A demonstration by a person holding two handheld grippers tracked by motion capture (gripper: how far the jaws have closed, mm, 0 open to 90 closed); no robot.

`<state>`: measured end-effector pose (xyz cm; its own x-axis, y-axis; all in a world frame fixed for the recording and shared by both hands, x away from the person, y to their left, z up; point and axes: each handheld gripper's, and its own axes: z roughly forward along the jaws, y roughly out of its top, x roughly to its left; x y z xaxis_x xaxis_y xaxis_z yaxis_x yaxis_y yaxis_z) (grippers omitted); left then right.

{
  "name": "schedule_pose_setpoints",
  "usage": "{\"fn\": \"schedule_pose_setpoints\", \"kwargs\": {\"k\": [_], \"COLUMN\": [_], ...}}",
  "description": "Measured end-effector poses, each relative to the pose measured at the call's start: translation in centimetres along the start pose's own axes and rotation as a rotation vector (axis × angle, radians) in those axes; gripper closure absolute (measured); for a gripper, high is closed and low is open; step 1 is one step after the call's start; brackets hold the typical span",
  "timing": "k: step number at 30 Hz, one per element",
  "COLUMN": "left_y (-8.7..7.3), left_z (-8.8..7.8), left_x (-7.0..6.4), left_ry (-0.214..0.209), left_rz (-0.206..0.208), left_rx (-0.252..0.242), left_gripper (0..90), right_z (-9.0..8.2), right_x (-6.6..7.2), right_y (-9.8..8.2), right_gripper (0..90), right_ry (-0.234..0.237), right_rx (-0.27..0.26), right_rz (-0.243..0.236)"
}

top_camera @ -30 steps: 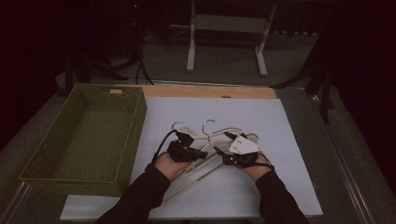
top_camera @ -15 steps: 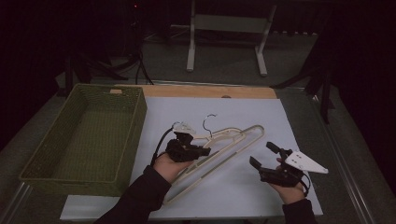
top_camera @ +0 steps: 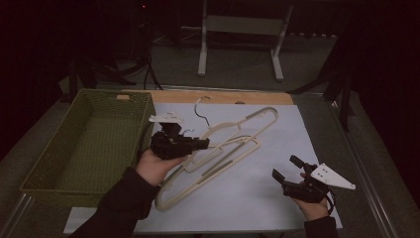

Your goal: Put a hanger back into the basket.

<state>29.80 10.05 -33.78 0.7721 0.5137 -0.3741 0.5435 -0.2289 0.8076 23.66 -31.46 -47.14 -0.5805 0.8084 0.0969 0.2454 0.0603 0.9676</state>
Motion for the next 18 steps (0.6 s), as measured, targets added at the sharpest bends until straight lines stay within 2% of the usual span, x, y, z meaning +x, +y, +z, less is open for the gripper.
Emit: {"fn": "schedule_pose_setpoints", "kwargs": {"k": [4, 6, 11, 16, 18], "left_y": [1.1, 1.5, 1.7, 0.9, 0.3], "left_z": [-3.4, -5.2, -9.4, -13.1, -14.6], "left_x": [0.7, 1.1, 2.6, 5.3, 6.6], "left_ry": [0.007, 0.014, 0.035, 0.058, 0.052], "left_rz": [-0.012, -0.017, -0.046, -0.108, -0.136], "left_rx": [-0.019, -0.028, -0.058, -0.095, -0.112], "left_gripper": [87.3, 87.3, 87.3, 87.2, 87.2], "right_z": [0.3, 0.4, 0.5, 0.6, 0.6], "right_x": [0.0, 0.0, -0.1, -0.1, -0.1], "right_y": [-0.2, -0.3, -0.5, -0.5, -0.6], "right_gripper": [14.0, 13.9, 13.9, 13.9, 13.9], "right_ry": [0.0, -0.001, 0.001, 0.003, 0.004], "right_rx": [0.009, 0.011, 0.016, 0.019, 0.021], "right_rz": [0.013, 0.004, 0.013, 0.009, 0.012]}}
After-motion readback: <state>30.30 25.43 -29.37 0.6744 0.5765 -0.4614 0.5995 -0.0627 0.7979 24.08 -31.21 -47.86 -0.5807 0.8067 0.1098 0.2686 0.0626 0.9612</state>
